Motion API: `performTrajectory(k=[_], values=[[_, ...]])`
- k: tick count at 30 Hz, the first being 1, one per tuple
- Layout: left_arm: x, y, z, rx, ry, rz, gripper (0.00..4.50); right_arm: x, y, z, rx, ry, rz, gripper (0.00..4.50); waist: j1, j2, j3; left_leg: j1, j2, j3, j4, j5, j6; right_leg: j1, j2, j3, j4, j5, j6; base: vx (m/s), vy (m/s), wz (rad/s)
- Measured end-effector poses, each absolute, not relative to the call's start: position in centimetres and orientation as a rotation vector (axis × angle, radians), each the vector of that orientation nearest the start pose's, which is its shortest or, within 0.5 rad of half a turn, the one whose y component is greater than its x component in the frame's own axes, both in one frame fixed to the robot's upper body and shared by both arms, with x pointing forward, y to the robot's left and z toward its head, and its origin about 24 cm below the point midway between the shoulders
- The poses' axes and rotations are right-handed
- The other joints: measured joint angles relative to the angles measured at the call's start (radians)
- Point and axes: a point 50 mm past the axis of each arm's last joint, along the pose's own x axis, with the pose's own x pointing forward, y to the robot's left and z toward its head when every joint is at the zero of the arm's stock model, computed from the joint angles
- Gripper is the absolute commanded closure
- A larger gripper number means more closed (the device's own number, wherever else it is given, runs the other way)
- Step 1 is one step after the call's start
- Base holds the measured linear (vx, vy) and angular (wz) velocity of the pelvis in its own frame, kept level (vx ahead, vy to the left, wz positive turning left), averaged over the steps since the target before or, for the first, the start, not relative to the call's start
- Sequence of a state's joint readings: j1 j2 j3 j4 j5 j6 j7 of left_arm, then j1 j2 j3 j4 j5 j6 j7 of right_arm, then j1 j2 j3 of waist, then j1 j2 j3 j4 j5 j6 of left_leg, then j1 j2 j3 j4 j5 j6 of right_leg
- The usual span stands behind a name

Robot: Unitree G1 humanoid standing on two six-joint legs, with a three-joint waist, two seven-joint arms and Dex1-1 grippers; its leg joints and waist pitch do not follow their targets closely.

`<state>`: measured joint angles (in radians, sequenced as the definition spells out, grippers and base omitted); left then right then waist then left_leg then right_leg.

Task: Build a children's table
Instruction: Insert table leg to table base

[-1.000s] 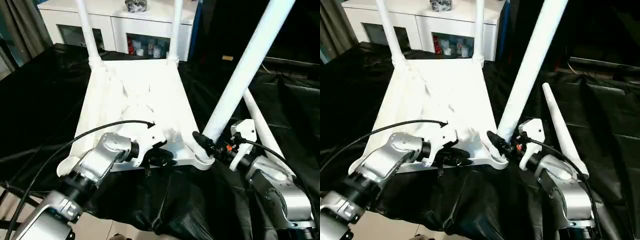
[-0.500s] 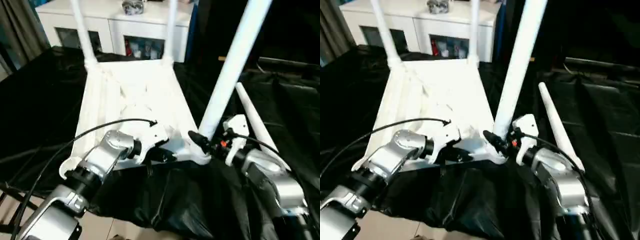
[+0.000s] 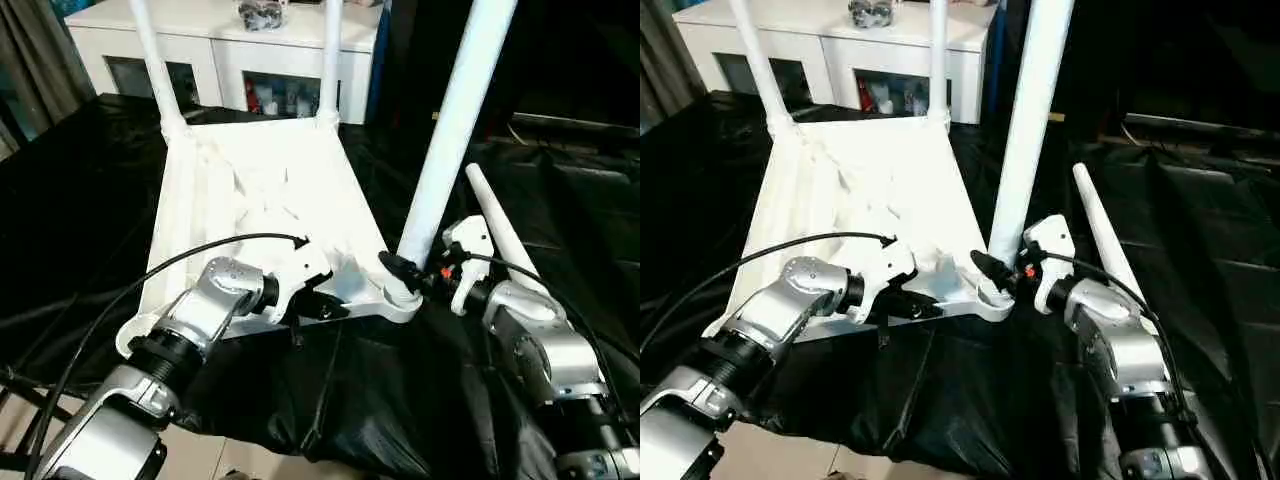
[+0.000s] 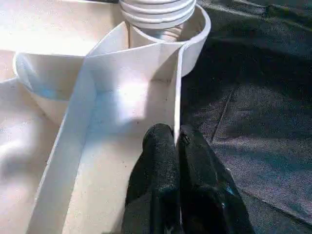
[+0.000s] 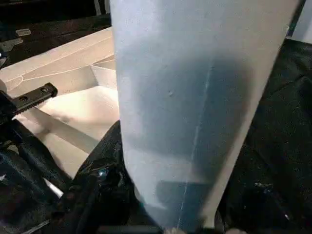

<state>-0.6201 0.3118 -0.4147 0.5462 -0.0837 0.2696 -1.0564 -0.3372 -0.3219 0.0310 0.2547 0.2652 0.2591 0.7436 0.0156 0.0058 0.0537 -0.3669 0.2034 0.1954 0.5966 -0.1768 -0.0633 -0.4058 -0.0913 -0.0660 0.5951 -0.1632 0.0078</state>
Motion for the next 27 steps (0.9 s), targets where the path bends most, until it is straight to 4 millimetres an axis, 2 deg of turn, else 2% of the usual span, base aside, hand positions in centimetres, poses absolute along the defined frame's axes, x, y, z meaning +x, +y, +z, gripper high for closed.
performTrajectory(k=[11, 17, 27], values=[[31.4, 9.8, 4.6, 0.319, 0.483, -1.311, 4.50, 28.8, -16.4, 6.1, 0.043, 0.230, 0.845, 2.59, 0.001, -0.002, 0.001, 0.000, 0.000, 0.000, 0.000, 0.000, 0.000, -0.001, 0.000, 0.000, 0.000, 0.000, 0.000, 0.000, 0.000, 0.00], [31.1, 10.3, 4.6, 0.342, 0.475, -1.325, 4.50, 28.9, -16.2, 5.9, 0.054, 0.225, 0.843, 2.59, -0.003, -0.004, 0.001, -0.001, 0.000, 0.000, 0.000, 0.000, 0.000, -0.001, 0.000, 0.000, -0.001, 0.000, 0.000, 0.000, 0.000, 0.00], [31.1, 10.6, 4.8, 0.370, 0.472, -1.335, 4.50, 29.4, -16.2, 5.2, 0.165, 0.230, 0.807, 2.59, -0.009, -0.010, 0.001, -0.001, 0.000, 0.000, 0.000, 0.000, 0.000, -0.001, 0.000, 0.000, -0.002, 0.000, 0.000, 0.000, 0.000, 0.00]])
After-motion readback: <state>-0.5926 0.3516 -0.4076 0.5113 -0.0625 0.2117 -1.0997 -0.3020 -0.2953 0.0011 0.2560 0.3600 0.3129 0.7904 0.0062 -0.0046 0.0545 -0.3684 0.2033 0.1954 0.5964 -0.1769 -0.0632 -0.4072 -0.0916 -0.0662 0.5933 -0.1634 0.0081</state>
